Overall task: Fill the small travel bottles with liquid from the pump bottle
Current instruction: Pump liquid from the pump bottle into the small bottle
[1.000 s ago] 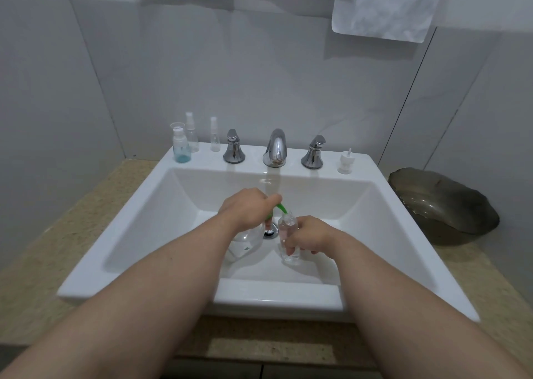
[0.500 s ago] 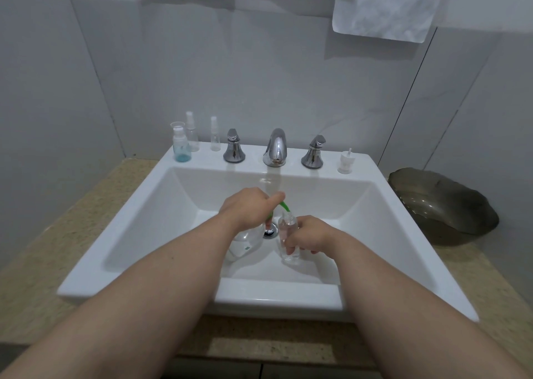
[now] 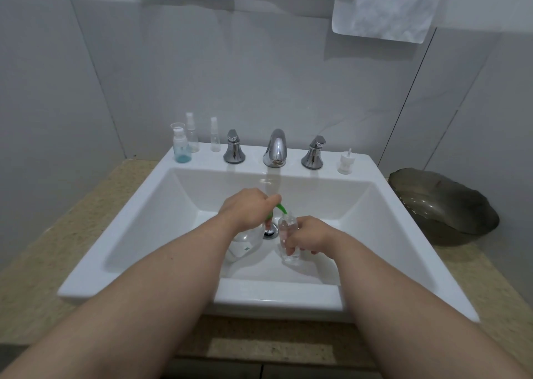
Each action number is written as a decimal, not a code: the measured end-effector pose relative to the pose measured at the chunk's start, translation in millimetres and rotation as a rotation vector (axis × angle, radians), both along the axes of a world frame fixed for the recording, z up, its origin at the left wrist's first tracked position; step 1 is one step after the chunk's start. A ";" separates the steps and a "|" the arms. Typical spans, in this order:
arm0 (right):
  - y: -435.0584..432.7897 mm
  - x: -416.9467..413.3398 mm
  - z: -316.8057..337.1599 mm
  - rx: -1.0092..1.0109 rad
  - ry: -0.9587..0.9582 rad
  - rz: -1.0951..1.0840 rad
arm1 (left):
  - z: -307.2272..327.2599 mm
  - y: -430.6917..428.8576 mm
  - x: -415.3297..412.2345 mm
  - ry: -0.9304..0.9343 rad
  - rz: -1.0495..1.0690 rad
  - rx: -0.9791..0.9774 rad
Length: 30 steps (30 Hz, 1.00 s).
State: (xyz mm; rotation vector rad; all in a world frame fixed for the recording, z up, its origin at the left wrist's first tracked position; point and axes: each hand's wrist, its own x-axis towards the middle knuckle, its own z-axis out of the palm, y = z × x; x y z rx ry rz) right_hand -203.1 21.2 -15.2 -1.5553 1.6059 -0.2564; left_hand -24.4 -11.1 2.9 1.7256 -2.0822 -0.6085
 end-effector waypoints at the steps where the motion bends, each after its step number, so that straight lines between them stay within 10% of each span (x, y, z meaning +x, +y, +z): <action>1: 0.0 0.0 -0.2 0.001 0.002 0.001 | -1.0 0.0 1.0 0.016 0.002 0.001; 30: 1.0 0.2 -0.5 -0.007 0.002 -0.011 | -0.9 -1.2 -2.5 -0.027 0.000 -0.026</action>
